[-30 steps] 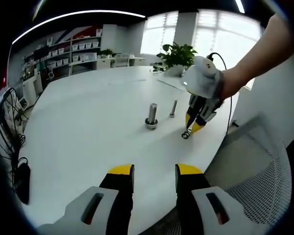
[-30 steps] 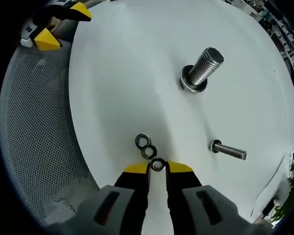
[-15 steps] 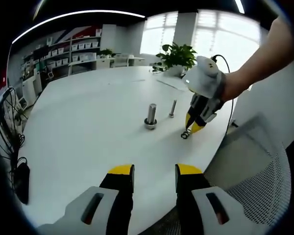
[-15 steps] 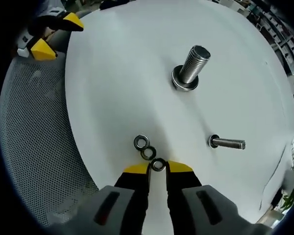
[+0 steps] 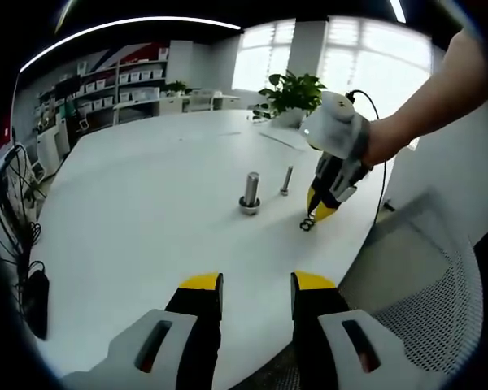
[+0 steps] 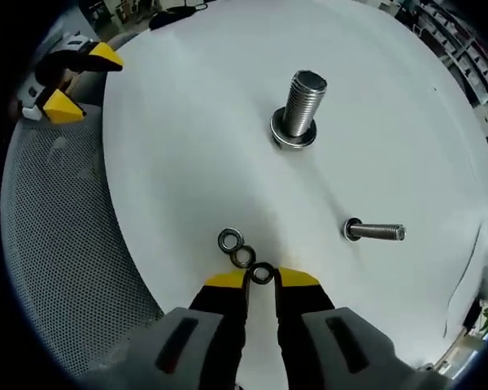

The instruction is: Place the washer onto the threaded stud by aligning its center hole with the stud, sliding it down to the base, and recovering from edge contact or off-axis alignment until the washer reaches the visible bottom stop.

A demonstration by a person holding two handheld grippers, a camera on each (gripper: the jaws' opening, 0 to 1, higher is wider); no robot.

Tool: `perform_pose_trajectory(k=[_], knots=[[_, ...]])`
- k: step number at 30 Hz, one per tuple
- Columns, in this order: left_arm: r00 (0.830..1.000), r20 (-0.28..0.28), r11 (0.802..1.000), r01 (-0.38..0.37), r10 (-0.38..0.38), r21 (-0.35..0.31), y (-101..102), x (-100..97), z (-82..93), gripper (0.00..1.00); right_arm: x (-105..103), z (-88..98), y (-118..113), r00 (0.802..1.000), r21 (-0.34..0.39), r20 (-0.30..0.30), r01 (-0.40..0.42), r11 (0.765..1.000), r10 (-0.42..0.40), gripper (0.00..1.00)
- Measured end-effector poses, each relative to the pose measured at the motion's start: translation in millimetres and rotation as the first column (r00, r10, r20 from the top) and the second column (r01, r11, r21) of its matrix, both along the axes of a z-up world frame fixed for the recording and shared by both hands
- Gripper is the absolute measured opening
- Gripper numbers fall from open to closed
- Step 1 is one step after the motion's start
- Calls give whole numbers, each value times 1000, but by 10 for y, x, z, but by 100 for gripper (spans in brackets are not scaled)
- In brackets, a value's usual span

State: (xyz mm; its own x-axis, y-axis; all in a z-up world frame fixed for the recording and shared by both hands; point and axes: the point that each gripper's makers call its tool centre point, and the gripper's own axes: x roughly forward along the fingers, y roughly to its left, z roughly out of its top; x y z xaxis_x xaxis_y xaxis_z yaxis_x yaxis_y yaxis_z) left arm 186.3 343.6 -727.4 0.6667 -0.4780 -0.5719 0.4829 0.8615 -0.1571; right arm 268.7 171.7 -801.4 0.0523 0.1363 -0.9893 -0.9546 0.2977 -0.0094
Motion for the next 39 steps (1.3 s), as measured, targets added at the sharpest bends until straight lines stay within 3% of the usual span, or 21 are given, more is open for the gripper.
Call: perform_pose_trajectory(k=[25, 39], knots=[[1000, -1, 1000, 2, -2, 5, 2, -9, 1, 31, -4, 13, -37, 998, 19, 47, -36, 999, 35, 14], [1000, -1, 1000, 5, -5, 11, 0, -13, -2, 31, 78, 152, -219, 998, 51, 61, 20, 998, -24, 14]])
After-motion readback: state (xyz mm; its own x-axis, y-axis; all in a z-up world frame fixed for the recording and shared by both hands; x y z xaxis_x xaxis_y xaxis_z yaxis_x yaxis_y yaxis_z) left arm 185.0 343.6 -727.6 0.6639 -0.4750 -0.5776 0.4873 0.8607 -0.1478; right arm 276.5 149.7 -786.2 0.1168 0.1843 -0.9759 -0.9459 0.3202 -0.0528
